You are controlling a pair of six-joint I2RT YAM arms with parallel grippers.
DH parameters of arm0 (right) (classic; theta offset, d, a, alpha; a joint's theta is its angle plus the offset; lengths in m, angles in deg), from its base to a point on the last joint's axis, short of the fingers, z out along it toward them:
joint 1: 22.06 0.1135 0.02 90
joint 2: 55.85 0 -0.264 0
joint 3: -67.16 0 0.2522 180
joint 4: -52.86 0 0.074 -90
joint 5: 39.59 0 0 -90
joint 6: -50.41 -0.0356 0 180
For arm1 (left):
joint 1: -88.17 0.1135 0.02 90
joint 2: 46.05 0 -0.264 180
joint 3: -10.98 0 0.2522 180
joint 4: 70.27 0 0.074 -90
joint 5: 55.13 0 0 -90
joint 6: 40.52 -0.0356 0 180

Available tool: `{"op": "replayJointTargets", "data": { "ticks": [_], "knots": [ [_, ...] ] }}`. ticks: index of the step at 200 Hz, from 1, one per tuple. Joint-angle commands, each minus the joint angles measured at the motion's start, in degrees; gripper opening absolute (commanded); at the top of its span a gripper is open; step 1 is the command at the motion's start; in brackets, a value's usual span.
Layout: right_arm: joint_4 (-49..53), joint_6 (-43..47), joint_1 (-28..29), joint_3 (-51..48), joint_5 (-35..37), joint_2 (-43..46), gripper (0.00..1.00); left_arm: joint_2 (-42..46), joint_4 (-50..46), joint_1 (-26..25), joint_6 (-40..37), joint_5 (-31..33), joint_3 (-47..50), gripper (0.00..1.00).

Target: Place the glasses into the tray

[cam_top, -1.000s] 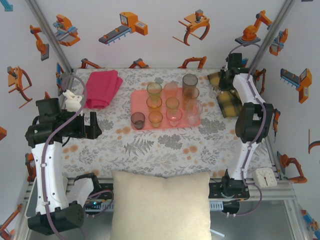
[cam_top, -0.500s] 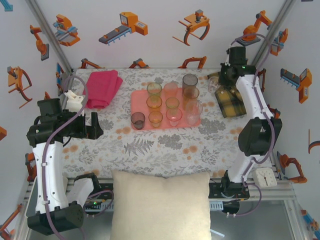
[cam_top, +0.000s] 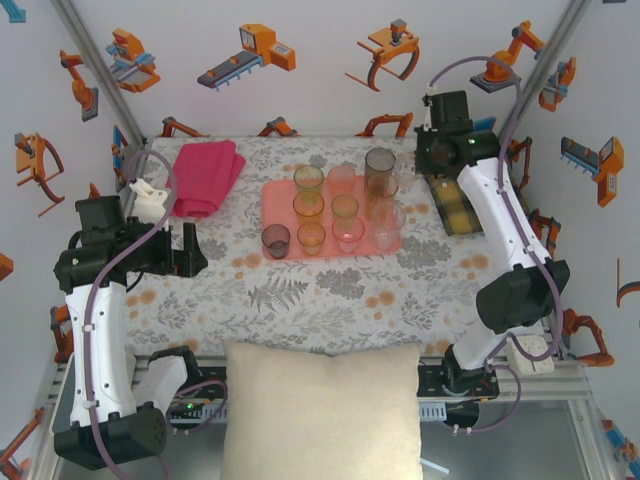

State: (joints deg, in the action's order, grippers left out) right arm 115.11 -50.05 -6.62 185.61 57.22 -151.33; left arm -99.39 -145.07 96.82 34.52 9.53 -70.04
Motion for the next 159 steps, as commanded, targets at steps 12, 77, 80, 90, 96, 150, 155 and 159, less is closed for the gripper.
{"op": "replayJointTargets", "data": {
  "ticks": [12, 77, 80, 90, 96, 150, 155, 159],
  "knots": [
    [1.6, 0.8, 5.8, 4.8, 3.6, 1.4, 0.02, -0.1, 1.9, -0.2, 1.8, -0.3, 1.0, 0.97],
    [5.0, 1.2, 18.2, 15.4, 5.4, -6.1, 0.02, 0.1, 3.1, -0.2, 3.5, 1.5, 1.4, 0.97],
    [5.3, 1.2, 18.7, 16.2, 5.7, -6.6, 0.02, 0.1, 3.1, -0.2, 3.5, 1.5, 1.3, 0.97],
    [5.7, 1.5, 20.7, 18.6, 6.0, -8.5, 0.02, 0.2, 3.2, -0.1, 3.6, 1.4, 1.3, 0.97],
    [5.7, 1.7, 21.9, 19.8, 6.1, -9.5, 0.02, 0.3, 3.2, -0.1, 3.6, 1.5, 1.4, 0.97],
    [5.0, 2.3, 30.0, 29.5, 6.5, -19.3, 0.03, 1.1, 3.7, 0.1, 4.0, 1.7, 2.2, 0.97],
    [4.8, 2.2, 30.5, 30.1, 6.4, -20.3, 0.03, 1.3, 3.7, 0.1, 4.0, 1.7, 2.2, 0.97],
    [4.7, 2.2, 30.9, 30.6, 6.2, -20.9, 0.03, 1.3, 3.7, 0.2, 4.0, 1.8, 2.1, 0.97]
  ]
}}
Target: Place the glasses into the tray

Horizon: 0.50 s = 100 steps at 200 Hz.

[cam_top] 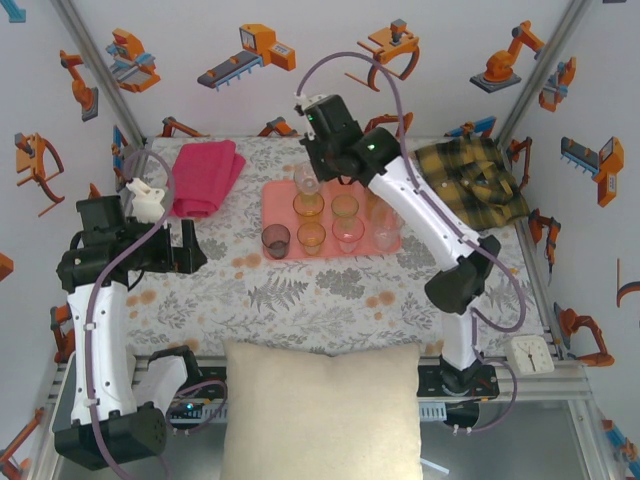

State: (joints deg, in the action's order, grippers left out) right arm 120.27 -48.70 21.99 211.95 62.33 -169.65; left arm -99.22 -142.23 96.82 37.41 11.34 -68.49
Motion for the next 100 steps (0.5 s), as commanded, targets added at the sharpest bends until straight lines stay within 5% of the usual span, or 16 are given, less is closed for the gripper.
{"op": "replayJointTargets", "data": {
  "ticks": [1, 100],
  "knots": [
    [-0.5, 0.8, 2.4, 4.3, 1.1, -2.8, 0.03, 1.2, 0.9, 0.1, 1.1, 0.0, 0.5, 0.97],
    [-4.2, -0.6, 6.1, 9.0, -1.7, -14.1, 0.03, 2.4, 1.1, 0.8, 1.4, -1.0, 0.8, 0.97]
  ]
}}
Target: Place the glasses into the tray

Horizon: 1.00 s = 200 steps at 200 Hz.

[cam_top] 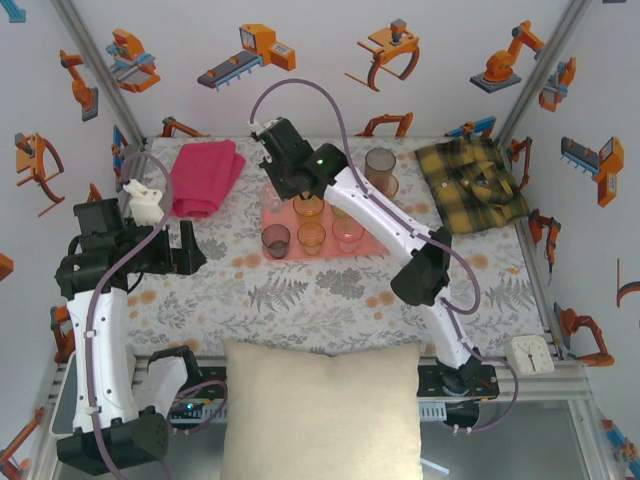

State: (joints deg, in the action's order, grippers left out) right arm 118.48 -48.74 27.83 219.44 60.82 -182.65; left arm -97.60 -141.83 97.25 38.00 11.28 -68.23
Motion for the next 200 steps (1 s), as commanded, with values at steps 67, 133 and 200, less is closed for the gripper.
{"op": "replayJointTargets", "data": {
  "ticks": [67, 133, 200],
  "knots": [
    [-6.6, -0.4, 0.3, 0.6, 0.5, -4.4, 0.03, 0.9, 0.6, 0.8, 0.8, -1.3, 0.5, 0.97],
    [-8.3, -0.6, 0.3, 1.9, 2.6, -8.8, 0.04, 0.8, 0.9, 1.0, 1.1, -1.7, 0.8, 0.97],
    [-9.2, -1.3, 0.2, 3.4, 3.6, -13.1, 0.05, 0.7, 1.0, 1.2, 1.0, -1.9, 1.0, 0.97]
  ]
}}
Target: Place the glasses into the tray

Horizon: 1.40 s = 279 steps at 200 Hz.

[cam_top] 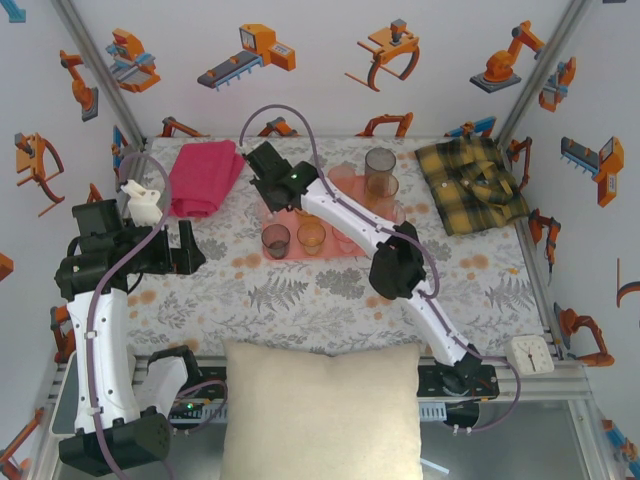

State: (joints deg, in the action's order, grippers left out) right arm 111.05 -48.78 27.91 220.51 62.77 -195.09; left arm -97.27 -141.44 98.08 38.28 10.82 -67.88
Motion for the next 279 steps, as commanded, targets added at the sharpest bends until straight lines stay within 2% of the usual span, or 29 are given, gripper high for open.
{"op": "replayJointTargets", "data": {
  "ticks": [1, 279],
  "knots": [
    [-1.7, -1.2, 0.1, 2.3, 1.6, -0.8, 0.05, 0.3, 0.6, 0.4, 0.7, -1.4, 0.6, 0.97],
    [-1.4, -4.9, -2.9, 3.7, -1.2, -6.0, 0.06, -0.2, 0.5, 0.5, 0.8, -2.3, 0.6, 0.97]
  ]
}}
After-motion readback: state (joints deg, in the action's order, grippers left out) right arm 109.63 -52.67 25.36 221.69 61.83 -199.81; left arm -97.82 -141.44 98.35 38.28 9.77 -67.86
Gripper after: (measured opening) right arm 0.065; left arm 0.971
